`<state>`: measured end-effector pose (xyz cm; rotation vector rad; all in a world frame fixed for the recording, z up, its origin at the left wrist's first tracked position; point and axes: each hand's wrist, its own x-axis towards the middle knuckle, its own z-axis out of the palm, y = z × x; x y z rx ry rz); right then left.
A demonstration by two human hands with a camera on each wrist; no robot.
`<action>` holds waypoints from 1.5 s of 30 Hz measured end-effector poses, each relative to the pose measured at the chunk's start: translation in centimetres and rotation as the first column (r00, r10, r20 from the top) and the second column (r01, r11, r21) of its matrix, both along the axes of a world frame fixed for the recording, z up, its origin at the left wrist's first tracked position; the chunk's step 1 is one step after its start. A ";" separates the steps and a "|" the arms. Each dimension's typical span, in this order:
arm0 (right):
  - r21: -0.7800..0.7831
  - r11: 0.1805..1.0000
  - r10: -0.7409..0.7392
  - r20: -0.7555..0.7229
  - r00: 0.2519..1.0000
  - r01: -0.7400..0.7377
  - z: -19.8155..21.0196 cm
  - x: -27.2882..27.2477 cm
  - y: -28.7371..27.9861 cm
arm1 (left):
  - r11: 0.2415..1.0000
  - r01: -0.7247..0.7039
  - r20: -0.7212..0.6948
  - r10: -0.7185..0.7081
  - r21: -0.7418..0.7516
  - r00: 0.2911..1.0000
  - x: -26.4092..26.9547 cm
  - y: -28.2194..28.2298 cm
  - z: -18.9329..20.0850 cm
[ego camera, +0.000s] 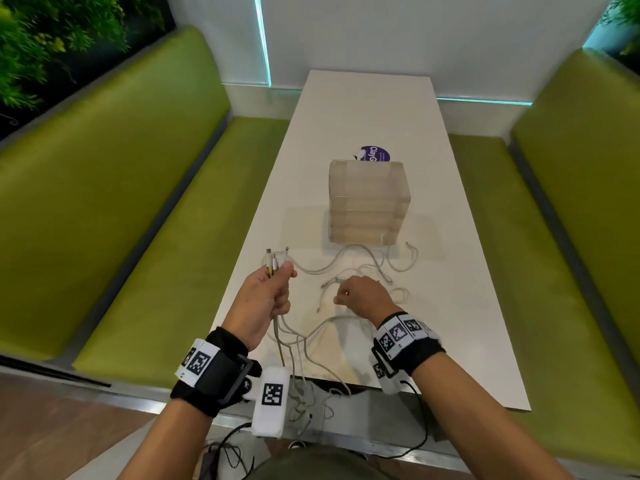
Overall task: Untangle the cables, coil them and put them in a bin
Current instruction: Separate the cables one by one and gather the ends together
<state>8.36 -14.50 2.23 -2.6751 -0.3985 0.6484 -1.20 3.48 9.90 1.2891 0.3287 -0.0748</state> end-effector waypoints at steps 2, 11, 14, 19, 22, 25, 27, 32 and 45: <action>0.146 0.988 -0.056 -0.004 0.998 0.056 1.0 0.4 -0.4 | 1.000 -0.014 -0.015 0.014 -0.012 1.000 -0.1 0.3 -0.3; 0.675 0.715 -0.200 -0.055 0.978 0.184 7.8 -1.6 -2.6 | 0.991 -0.037 -0.067 0.028 -0.128 0.997 0.7 -0.9 -1.8; 0.716 0.680 -0.107 -0.117 0.987 0.158 8.8 -3.9 -2.6 | 0.980 -0.064 -0.046 0.056 -0.189 0.997 1.4 -1.5 -1.9; 0.704 0.702 -0.040 -0.116 0.992 0.110 8.3 -5.6 -2.5 | 0.980 -0.063 -0.030 0.058 -0.190 0.998 2.0 -2.1 -2.2; 0.693 0.712 -0.059 -0.108 0.992 0.118 8.3 -5.5 -2.8 | 0.978 -0.028 -0.024 0.024 -0.206 0.999 2.0 -2.1 -2.3; 0.701 0.692 -0.098 -0.144 0.985 0.171 8.2 -5.2 -3.2 | 0.971 0.019 -0.017 -0.024 -0.239 1.000 1.7 -2.3 -2.0; 0.705 0.682 -0.111 -0.167 0.980 0.197 8.0 -5.0 -3.4 | 0.970 0.042 -0.018 -0.048 -0.241 0.999 1.4 -2.4 -1.9; 0.697 0.706 -0.085 -0.097 0.992 0.129 7.6 -4.7 -3.4 | 0.968 0.105 -0.079 -0.125 -0.228 0.989 1.5 -2.4 -2.0; 0.665 0.746 0.016 0.054 0.998 -0.048 7.2 -4.2 -4.6 | 0.948 0.165 -0.106 -0.200 -0.273 0.974 1.4 -2.7 -1.4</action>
